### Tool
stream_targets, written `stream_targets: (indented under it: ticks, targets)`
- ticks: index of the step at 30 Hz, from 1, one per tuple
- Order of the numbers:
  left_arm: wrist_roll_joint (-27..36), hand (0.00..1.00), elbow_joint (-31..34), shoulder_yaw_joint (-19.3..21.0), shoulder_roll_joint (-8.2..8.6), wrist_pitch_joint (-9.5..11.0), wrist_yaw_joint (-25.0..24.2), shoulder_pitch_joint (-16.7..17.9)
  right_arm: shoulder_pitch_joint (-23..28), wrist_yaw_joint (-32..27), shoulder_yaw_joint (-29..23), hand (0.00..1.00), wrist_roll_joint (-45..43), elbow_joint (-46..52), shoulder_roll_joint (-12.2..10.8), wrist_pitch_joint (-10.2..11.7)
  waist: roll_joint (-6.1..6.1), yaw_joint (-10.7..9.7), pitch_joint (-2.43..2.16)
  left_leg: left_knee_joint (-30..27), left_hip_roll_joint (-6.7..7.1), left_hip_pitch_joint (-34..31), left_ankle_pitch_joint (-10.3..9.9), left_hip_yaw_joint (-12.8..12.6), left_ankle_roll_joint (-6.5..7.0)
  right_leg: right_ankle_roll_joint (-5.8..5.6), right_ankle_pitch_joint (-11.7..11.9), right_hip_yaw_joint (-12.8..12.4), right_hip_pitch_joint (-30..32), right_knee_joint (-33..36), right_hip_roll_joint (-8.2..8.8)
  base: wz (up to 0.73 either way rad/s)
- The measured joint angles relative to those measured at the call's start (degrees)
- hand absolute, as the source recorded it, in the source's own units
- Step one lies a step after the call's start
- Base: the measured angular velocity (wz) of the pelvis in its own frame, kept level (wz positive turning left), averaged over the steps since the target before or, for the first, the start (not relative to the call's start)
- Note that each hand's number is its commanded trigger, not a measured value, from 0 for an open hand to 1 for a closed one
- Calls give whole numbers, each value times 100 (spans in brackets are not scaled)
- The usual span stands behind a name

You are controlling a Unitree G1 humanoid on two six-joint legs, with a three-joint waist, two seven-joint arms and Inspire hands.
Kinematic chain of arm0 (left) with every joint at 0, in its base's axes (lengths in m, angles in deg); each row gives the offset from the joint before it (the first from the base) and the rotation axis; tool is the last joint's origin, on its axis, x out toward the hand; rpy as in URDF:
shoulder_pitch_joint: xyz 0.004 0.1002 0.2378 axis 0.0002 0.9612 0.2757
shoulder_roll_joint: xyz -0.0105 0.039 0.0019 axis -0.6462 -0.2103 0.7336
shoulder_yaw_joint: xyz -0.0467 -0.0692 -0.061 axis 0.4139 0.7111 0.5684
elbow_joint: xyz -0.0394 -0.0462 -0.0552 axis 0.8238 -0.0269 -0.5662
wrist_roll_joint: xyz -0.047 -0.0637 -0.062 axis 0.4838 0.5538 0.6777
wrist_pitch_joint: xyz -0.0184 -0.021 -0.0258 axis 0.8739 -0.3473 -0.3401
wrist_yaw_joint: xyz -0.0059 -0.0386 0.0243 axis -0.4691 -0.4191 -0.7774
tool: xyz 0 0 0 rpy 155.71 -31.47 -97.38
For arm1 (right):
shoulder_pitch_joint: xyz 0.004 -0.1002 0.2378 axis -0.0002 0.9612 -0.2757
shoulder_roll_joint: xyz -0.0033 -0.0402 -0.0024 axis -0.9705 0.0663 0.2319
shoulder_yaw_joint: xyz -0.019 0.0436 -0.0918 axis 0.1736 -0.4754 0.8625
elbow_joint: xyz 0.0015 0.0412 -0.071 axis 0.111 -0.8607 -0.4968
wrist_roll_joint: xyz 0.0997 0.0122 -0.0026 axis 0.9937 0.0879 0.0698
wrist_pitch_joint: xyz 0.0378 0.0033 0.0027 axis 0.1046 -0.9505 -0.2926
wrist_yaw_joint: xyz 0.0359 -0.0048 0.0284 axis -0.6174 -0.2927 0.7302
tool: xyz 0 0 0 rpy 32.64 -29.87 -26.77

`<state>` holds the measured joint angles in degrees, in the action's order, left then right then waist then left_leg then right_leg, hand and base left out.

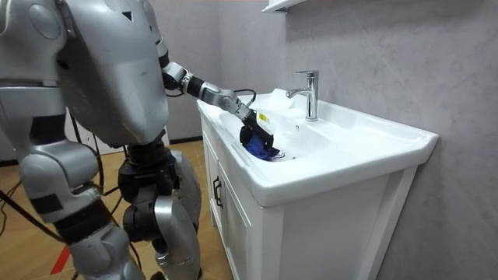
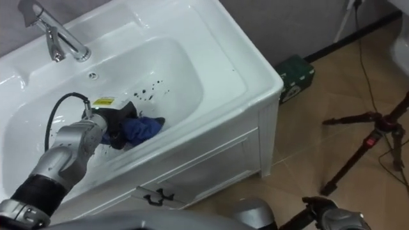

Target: Wipe basin

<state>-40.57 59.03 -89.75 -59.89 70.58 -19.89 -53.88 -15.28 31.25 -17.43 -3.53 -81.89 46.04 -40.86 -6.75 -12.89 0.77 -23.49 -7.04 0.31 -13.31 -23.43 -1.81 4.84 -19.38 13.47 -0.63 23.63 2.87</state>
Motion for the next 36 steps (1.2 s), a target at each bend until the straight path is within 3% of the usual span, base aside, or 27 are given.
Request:
stream_targets:
  ticks: [3, 7, 12, 16, 19, 22, 29, 31, 36]
  targets:
    - [-24, 100, 124, -2, -73, 2, -122, 32, -10, 36, 3, 0, 19, -12, 28, 21, 0, 91, -1, 37, 4, -14, 4, 3, -7, 13, -22, 69, 3, 4, 6, 10]
    - [-136, 100, 285, 21, -439, 44, -438, 150, 0, 253, 91, 0, -101, -7, 106, 24, -40, 227, -27, -15, -24, -131, 17, 29, -28, 28, -27, 167, 49, 19, 9, 0]
    - [-530, 100, 292, 298, -702, 34, -567, 457, -44, 390, 81, 0, -421, -12, 207, 20, -126, 257, -83, -29, -18, -291, 17, 180, -28, 27, -27, 465, 121, 14, 55, 12]
    - [-900, 100, 235, 364, -1005, 4, -552, 710, -76, 336, -11, 0, -452, -13, 257, 38, -164, 366, -86, -19, 9, -357, 24, 252, -37, 36, -36, 577, 154, 5, 83, 10]
    - [-1434, 100, 161, 369, -1039, -67, -406, 806, -40, 264, -26, 0, -494, 0, 312, 30, -167, 392, -84, 20, 90, -345, 37, 500, -55, 13, -58, 665, 107, 26, 130, 14]
    - [-1820, 100, -284, 348, -1088, -114, -90, 799, -113, 238, -22, 0, -508, -15, 312, 43, -163, 394, -81, 28, 90, -334, 38, 500, -56, 15, -59, 665, 101, 22, 126, -3]
    - [-2059, 100, -903, 300, -1122, -200, 808, 910, -148, 168, -74, 0, -877, -11, 309, 9, -159, 443, -83, 37, 83, -297, 75, 506, -113, 42, -73, 607, 97, 30, 107, -9]
    - [-2124, 100, -1081, 268, -1122, -258, 1073, 973, -150, 155, -77, 0, -901, -4, 307, 2, -161, 529, -89, 70, 79, -238, 84, 604, -128, 50, -77, 750, 51, 17, 120, -28]
    - [-2166, 100, -1330, 239, -1118, -379, 1434, 992, -124, 91, -289, 0, -889, -38, 342, -9, -140, 498, -99, 183, 74, -198, 145, 649, -219, 73, -88, 871, 43, 83, 126, 1]
